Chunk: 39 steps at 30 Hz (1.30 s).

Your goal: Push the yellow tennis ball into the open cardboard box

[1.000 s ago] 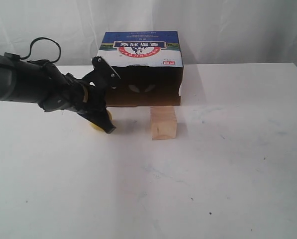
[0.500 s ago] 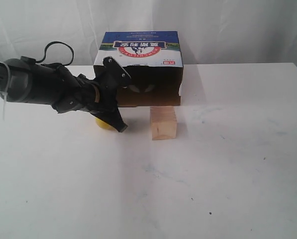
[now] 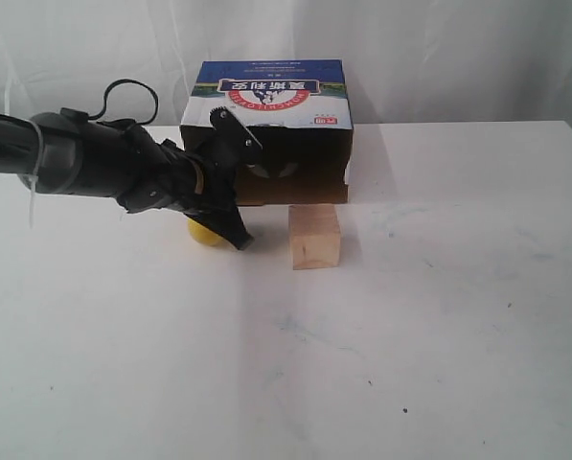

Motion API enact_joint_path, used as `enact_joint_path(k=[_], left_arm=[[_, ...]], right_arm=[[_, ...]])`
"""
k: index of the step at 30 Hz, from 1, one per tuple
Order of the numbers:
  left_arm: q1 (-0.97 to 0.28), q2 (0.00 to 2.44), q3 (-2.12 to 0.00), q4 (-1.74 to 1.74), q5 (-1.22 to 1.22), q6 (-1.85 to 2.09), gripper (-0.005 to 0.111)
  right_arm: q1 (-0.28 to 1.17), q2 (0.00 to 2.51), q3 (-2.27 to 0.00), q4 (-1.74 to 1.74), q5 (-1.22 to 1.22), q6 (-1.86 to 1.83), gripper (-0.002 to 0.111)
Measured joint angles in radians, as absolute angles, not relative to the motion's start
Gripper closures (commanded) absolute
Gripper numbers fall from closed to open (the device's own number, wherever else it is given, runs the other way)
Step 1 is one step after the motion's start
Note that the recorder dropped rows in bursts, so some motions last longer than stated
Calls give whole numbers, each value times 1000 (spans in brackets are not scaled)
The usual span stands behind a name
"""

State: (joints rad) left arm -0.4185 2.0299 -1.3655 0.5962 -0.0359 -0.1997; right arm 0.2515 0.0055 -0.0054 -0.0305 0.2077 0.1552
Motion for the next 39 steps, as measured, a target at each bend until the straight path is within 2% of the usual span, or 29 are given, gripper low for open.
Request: enact_joint_path(k=[11,19,23,28,33,36,39], left_arm=[[-427,1876,-1350,652,78,-200,107],[-419,1725,-1134,659,176,-201,107],[-383,1714,-1035,659,145,-192,107],[-316,1791,-1013,659,17,-140,107],[-317,1898,-1141,659,-91,-107,107],[-407,1909,-1338,653,0,-94,107],[-412,1857,-1478,695,84,-92,107]], right_arm=[[251,5,-5,-31,208,156,108],[251,5,-5,-31,208,156,108],[251,5,-5,-31,208,156,108],[251,5,-5,-31,208,156,108],[251,5,-5,-31,208,156,108],[251,5,-5,-31,208,156,108],[251,5,-5,-31,208,156,108]])
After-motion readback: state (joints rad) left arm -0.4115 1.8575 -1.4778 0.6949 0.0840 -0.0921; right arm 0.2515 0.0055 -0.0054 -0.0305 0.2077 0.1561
